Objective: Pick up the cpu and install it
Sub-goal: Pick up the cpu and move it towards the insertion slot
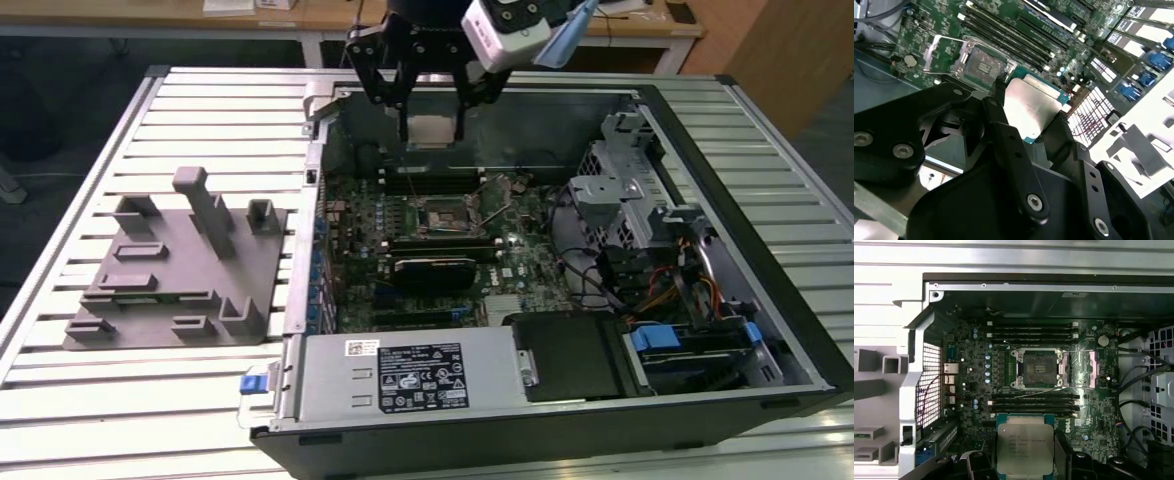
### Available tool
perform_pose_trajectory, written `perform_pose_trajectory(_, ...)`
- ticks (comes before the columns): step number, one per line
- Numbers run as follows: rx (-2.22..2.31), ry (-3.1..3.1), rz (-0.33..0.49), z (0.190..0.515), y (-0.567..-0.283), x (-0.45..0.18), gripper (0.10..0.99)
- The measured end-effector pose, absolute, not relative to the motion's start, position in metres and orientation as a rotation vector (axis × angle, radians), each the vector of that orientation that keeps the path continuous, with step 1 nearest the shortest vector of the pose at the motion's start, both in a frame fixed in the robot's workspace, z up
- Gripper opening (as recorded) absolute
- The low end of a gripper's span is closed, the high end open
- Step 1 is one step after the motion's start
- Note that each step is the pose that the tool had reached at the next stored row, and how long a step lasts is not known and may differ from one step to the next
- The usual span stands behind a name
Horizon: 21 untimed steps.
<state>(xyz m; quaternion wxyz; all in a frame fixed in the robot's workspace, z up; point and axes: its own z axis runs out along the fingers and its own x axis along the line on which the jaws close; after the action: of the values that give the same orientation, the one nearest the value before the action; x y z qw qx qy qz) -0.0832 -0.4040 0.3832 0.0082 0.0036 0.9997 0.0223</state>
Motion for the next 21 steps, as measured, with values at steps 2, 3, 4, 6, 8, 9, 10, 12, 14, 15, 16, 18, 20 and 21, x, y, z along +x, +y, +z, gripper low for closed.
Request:
perform_pose_trajectory(2, 0.011, 3.124, 0.070, 0.383, -0.404, -0.079, 0.545)
perform_pose_trajectory(3, 0.011, 3.124, 0.070, 0.383, -0.404, -0.078, 0.545)
perform_pose_trajectory(4, 0.011, 3.124, 0.070, 0.383, -0.404, -0.076, 0.545)
perform_pose_trajectory(6, 0.011, 3.124, 0.070, 0.383, -0.404, -0.072, 0.545)
perform_pose_trajectory(8, 0.011, 3.124, 0.070, 0.383, -0.404, -0.067, 0.545)
perform_pose_trajectory(9, 0.011, 3.124, 0.070, 0.383, -0.404, -0.066, 0.545)
perform_pose_trajectory(10, 0.011, 3.124, 0.070, 0.383, -0.404, -0.064, 0.545)
perform_pose_trajectory(12, 0.011, 3.124, 0.070, 0.383, -0.404, -0.064, 0.545)
perform_pose_trajectory(14, 0.012, 3.124, 0.070, 0.383, -0.404, -0.064, 0.545)
perform_pose_trajectory(15, 0.011, 3.124, 0.070, 0.383, -0.404, -0.064, 0.545)
perform_pose_trajectory(16, 0.011, 3.124, 0.070, 0.383, -0.404, -0.064, 0.545)
perform_pose_trajectory(18, 0.011, 3.124, 0.070, 0.381, -0.404, -0.064, 0.545)
perform_pose_trajectory(20, 0.011, 3.124, 0.070, 0.378, -0.404, -0.064, 0.545)
perform_pose_trajectory(21, 0.011, 3.124, 0.070, 0.376, -0.404, -0.063, 0.545)
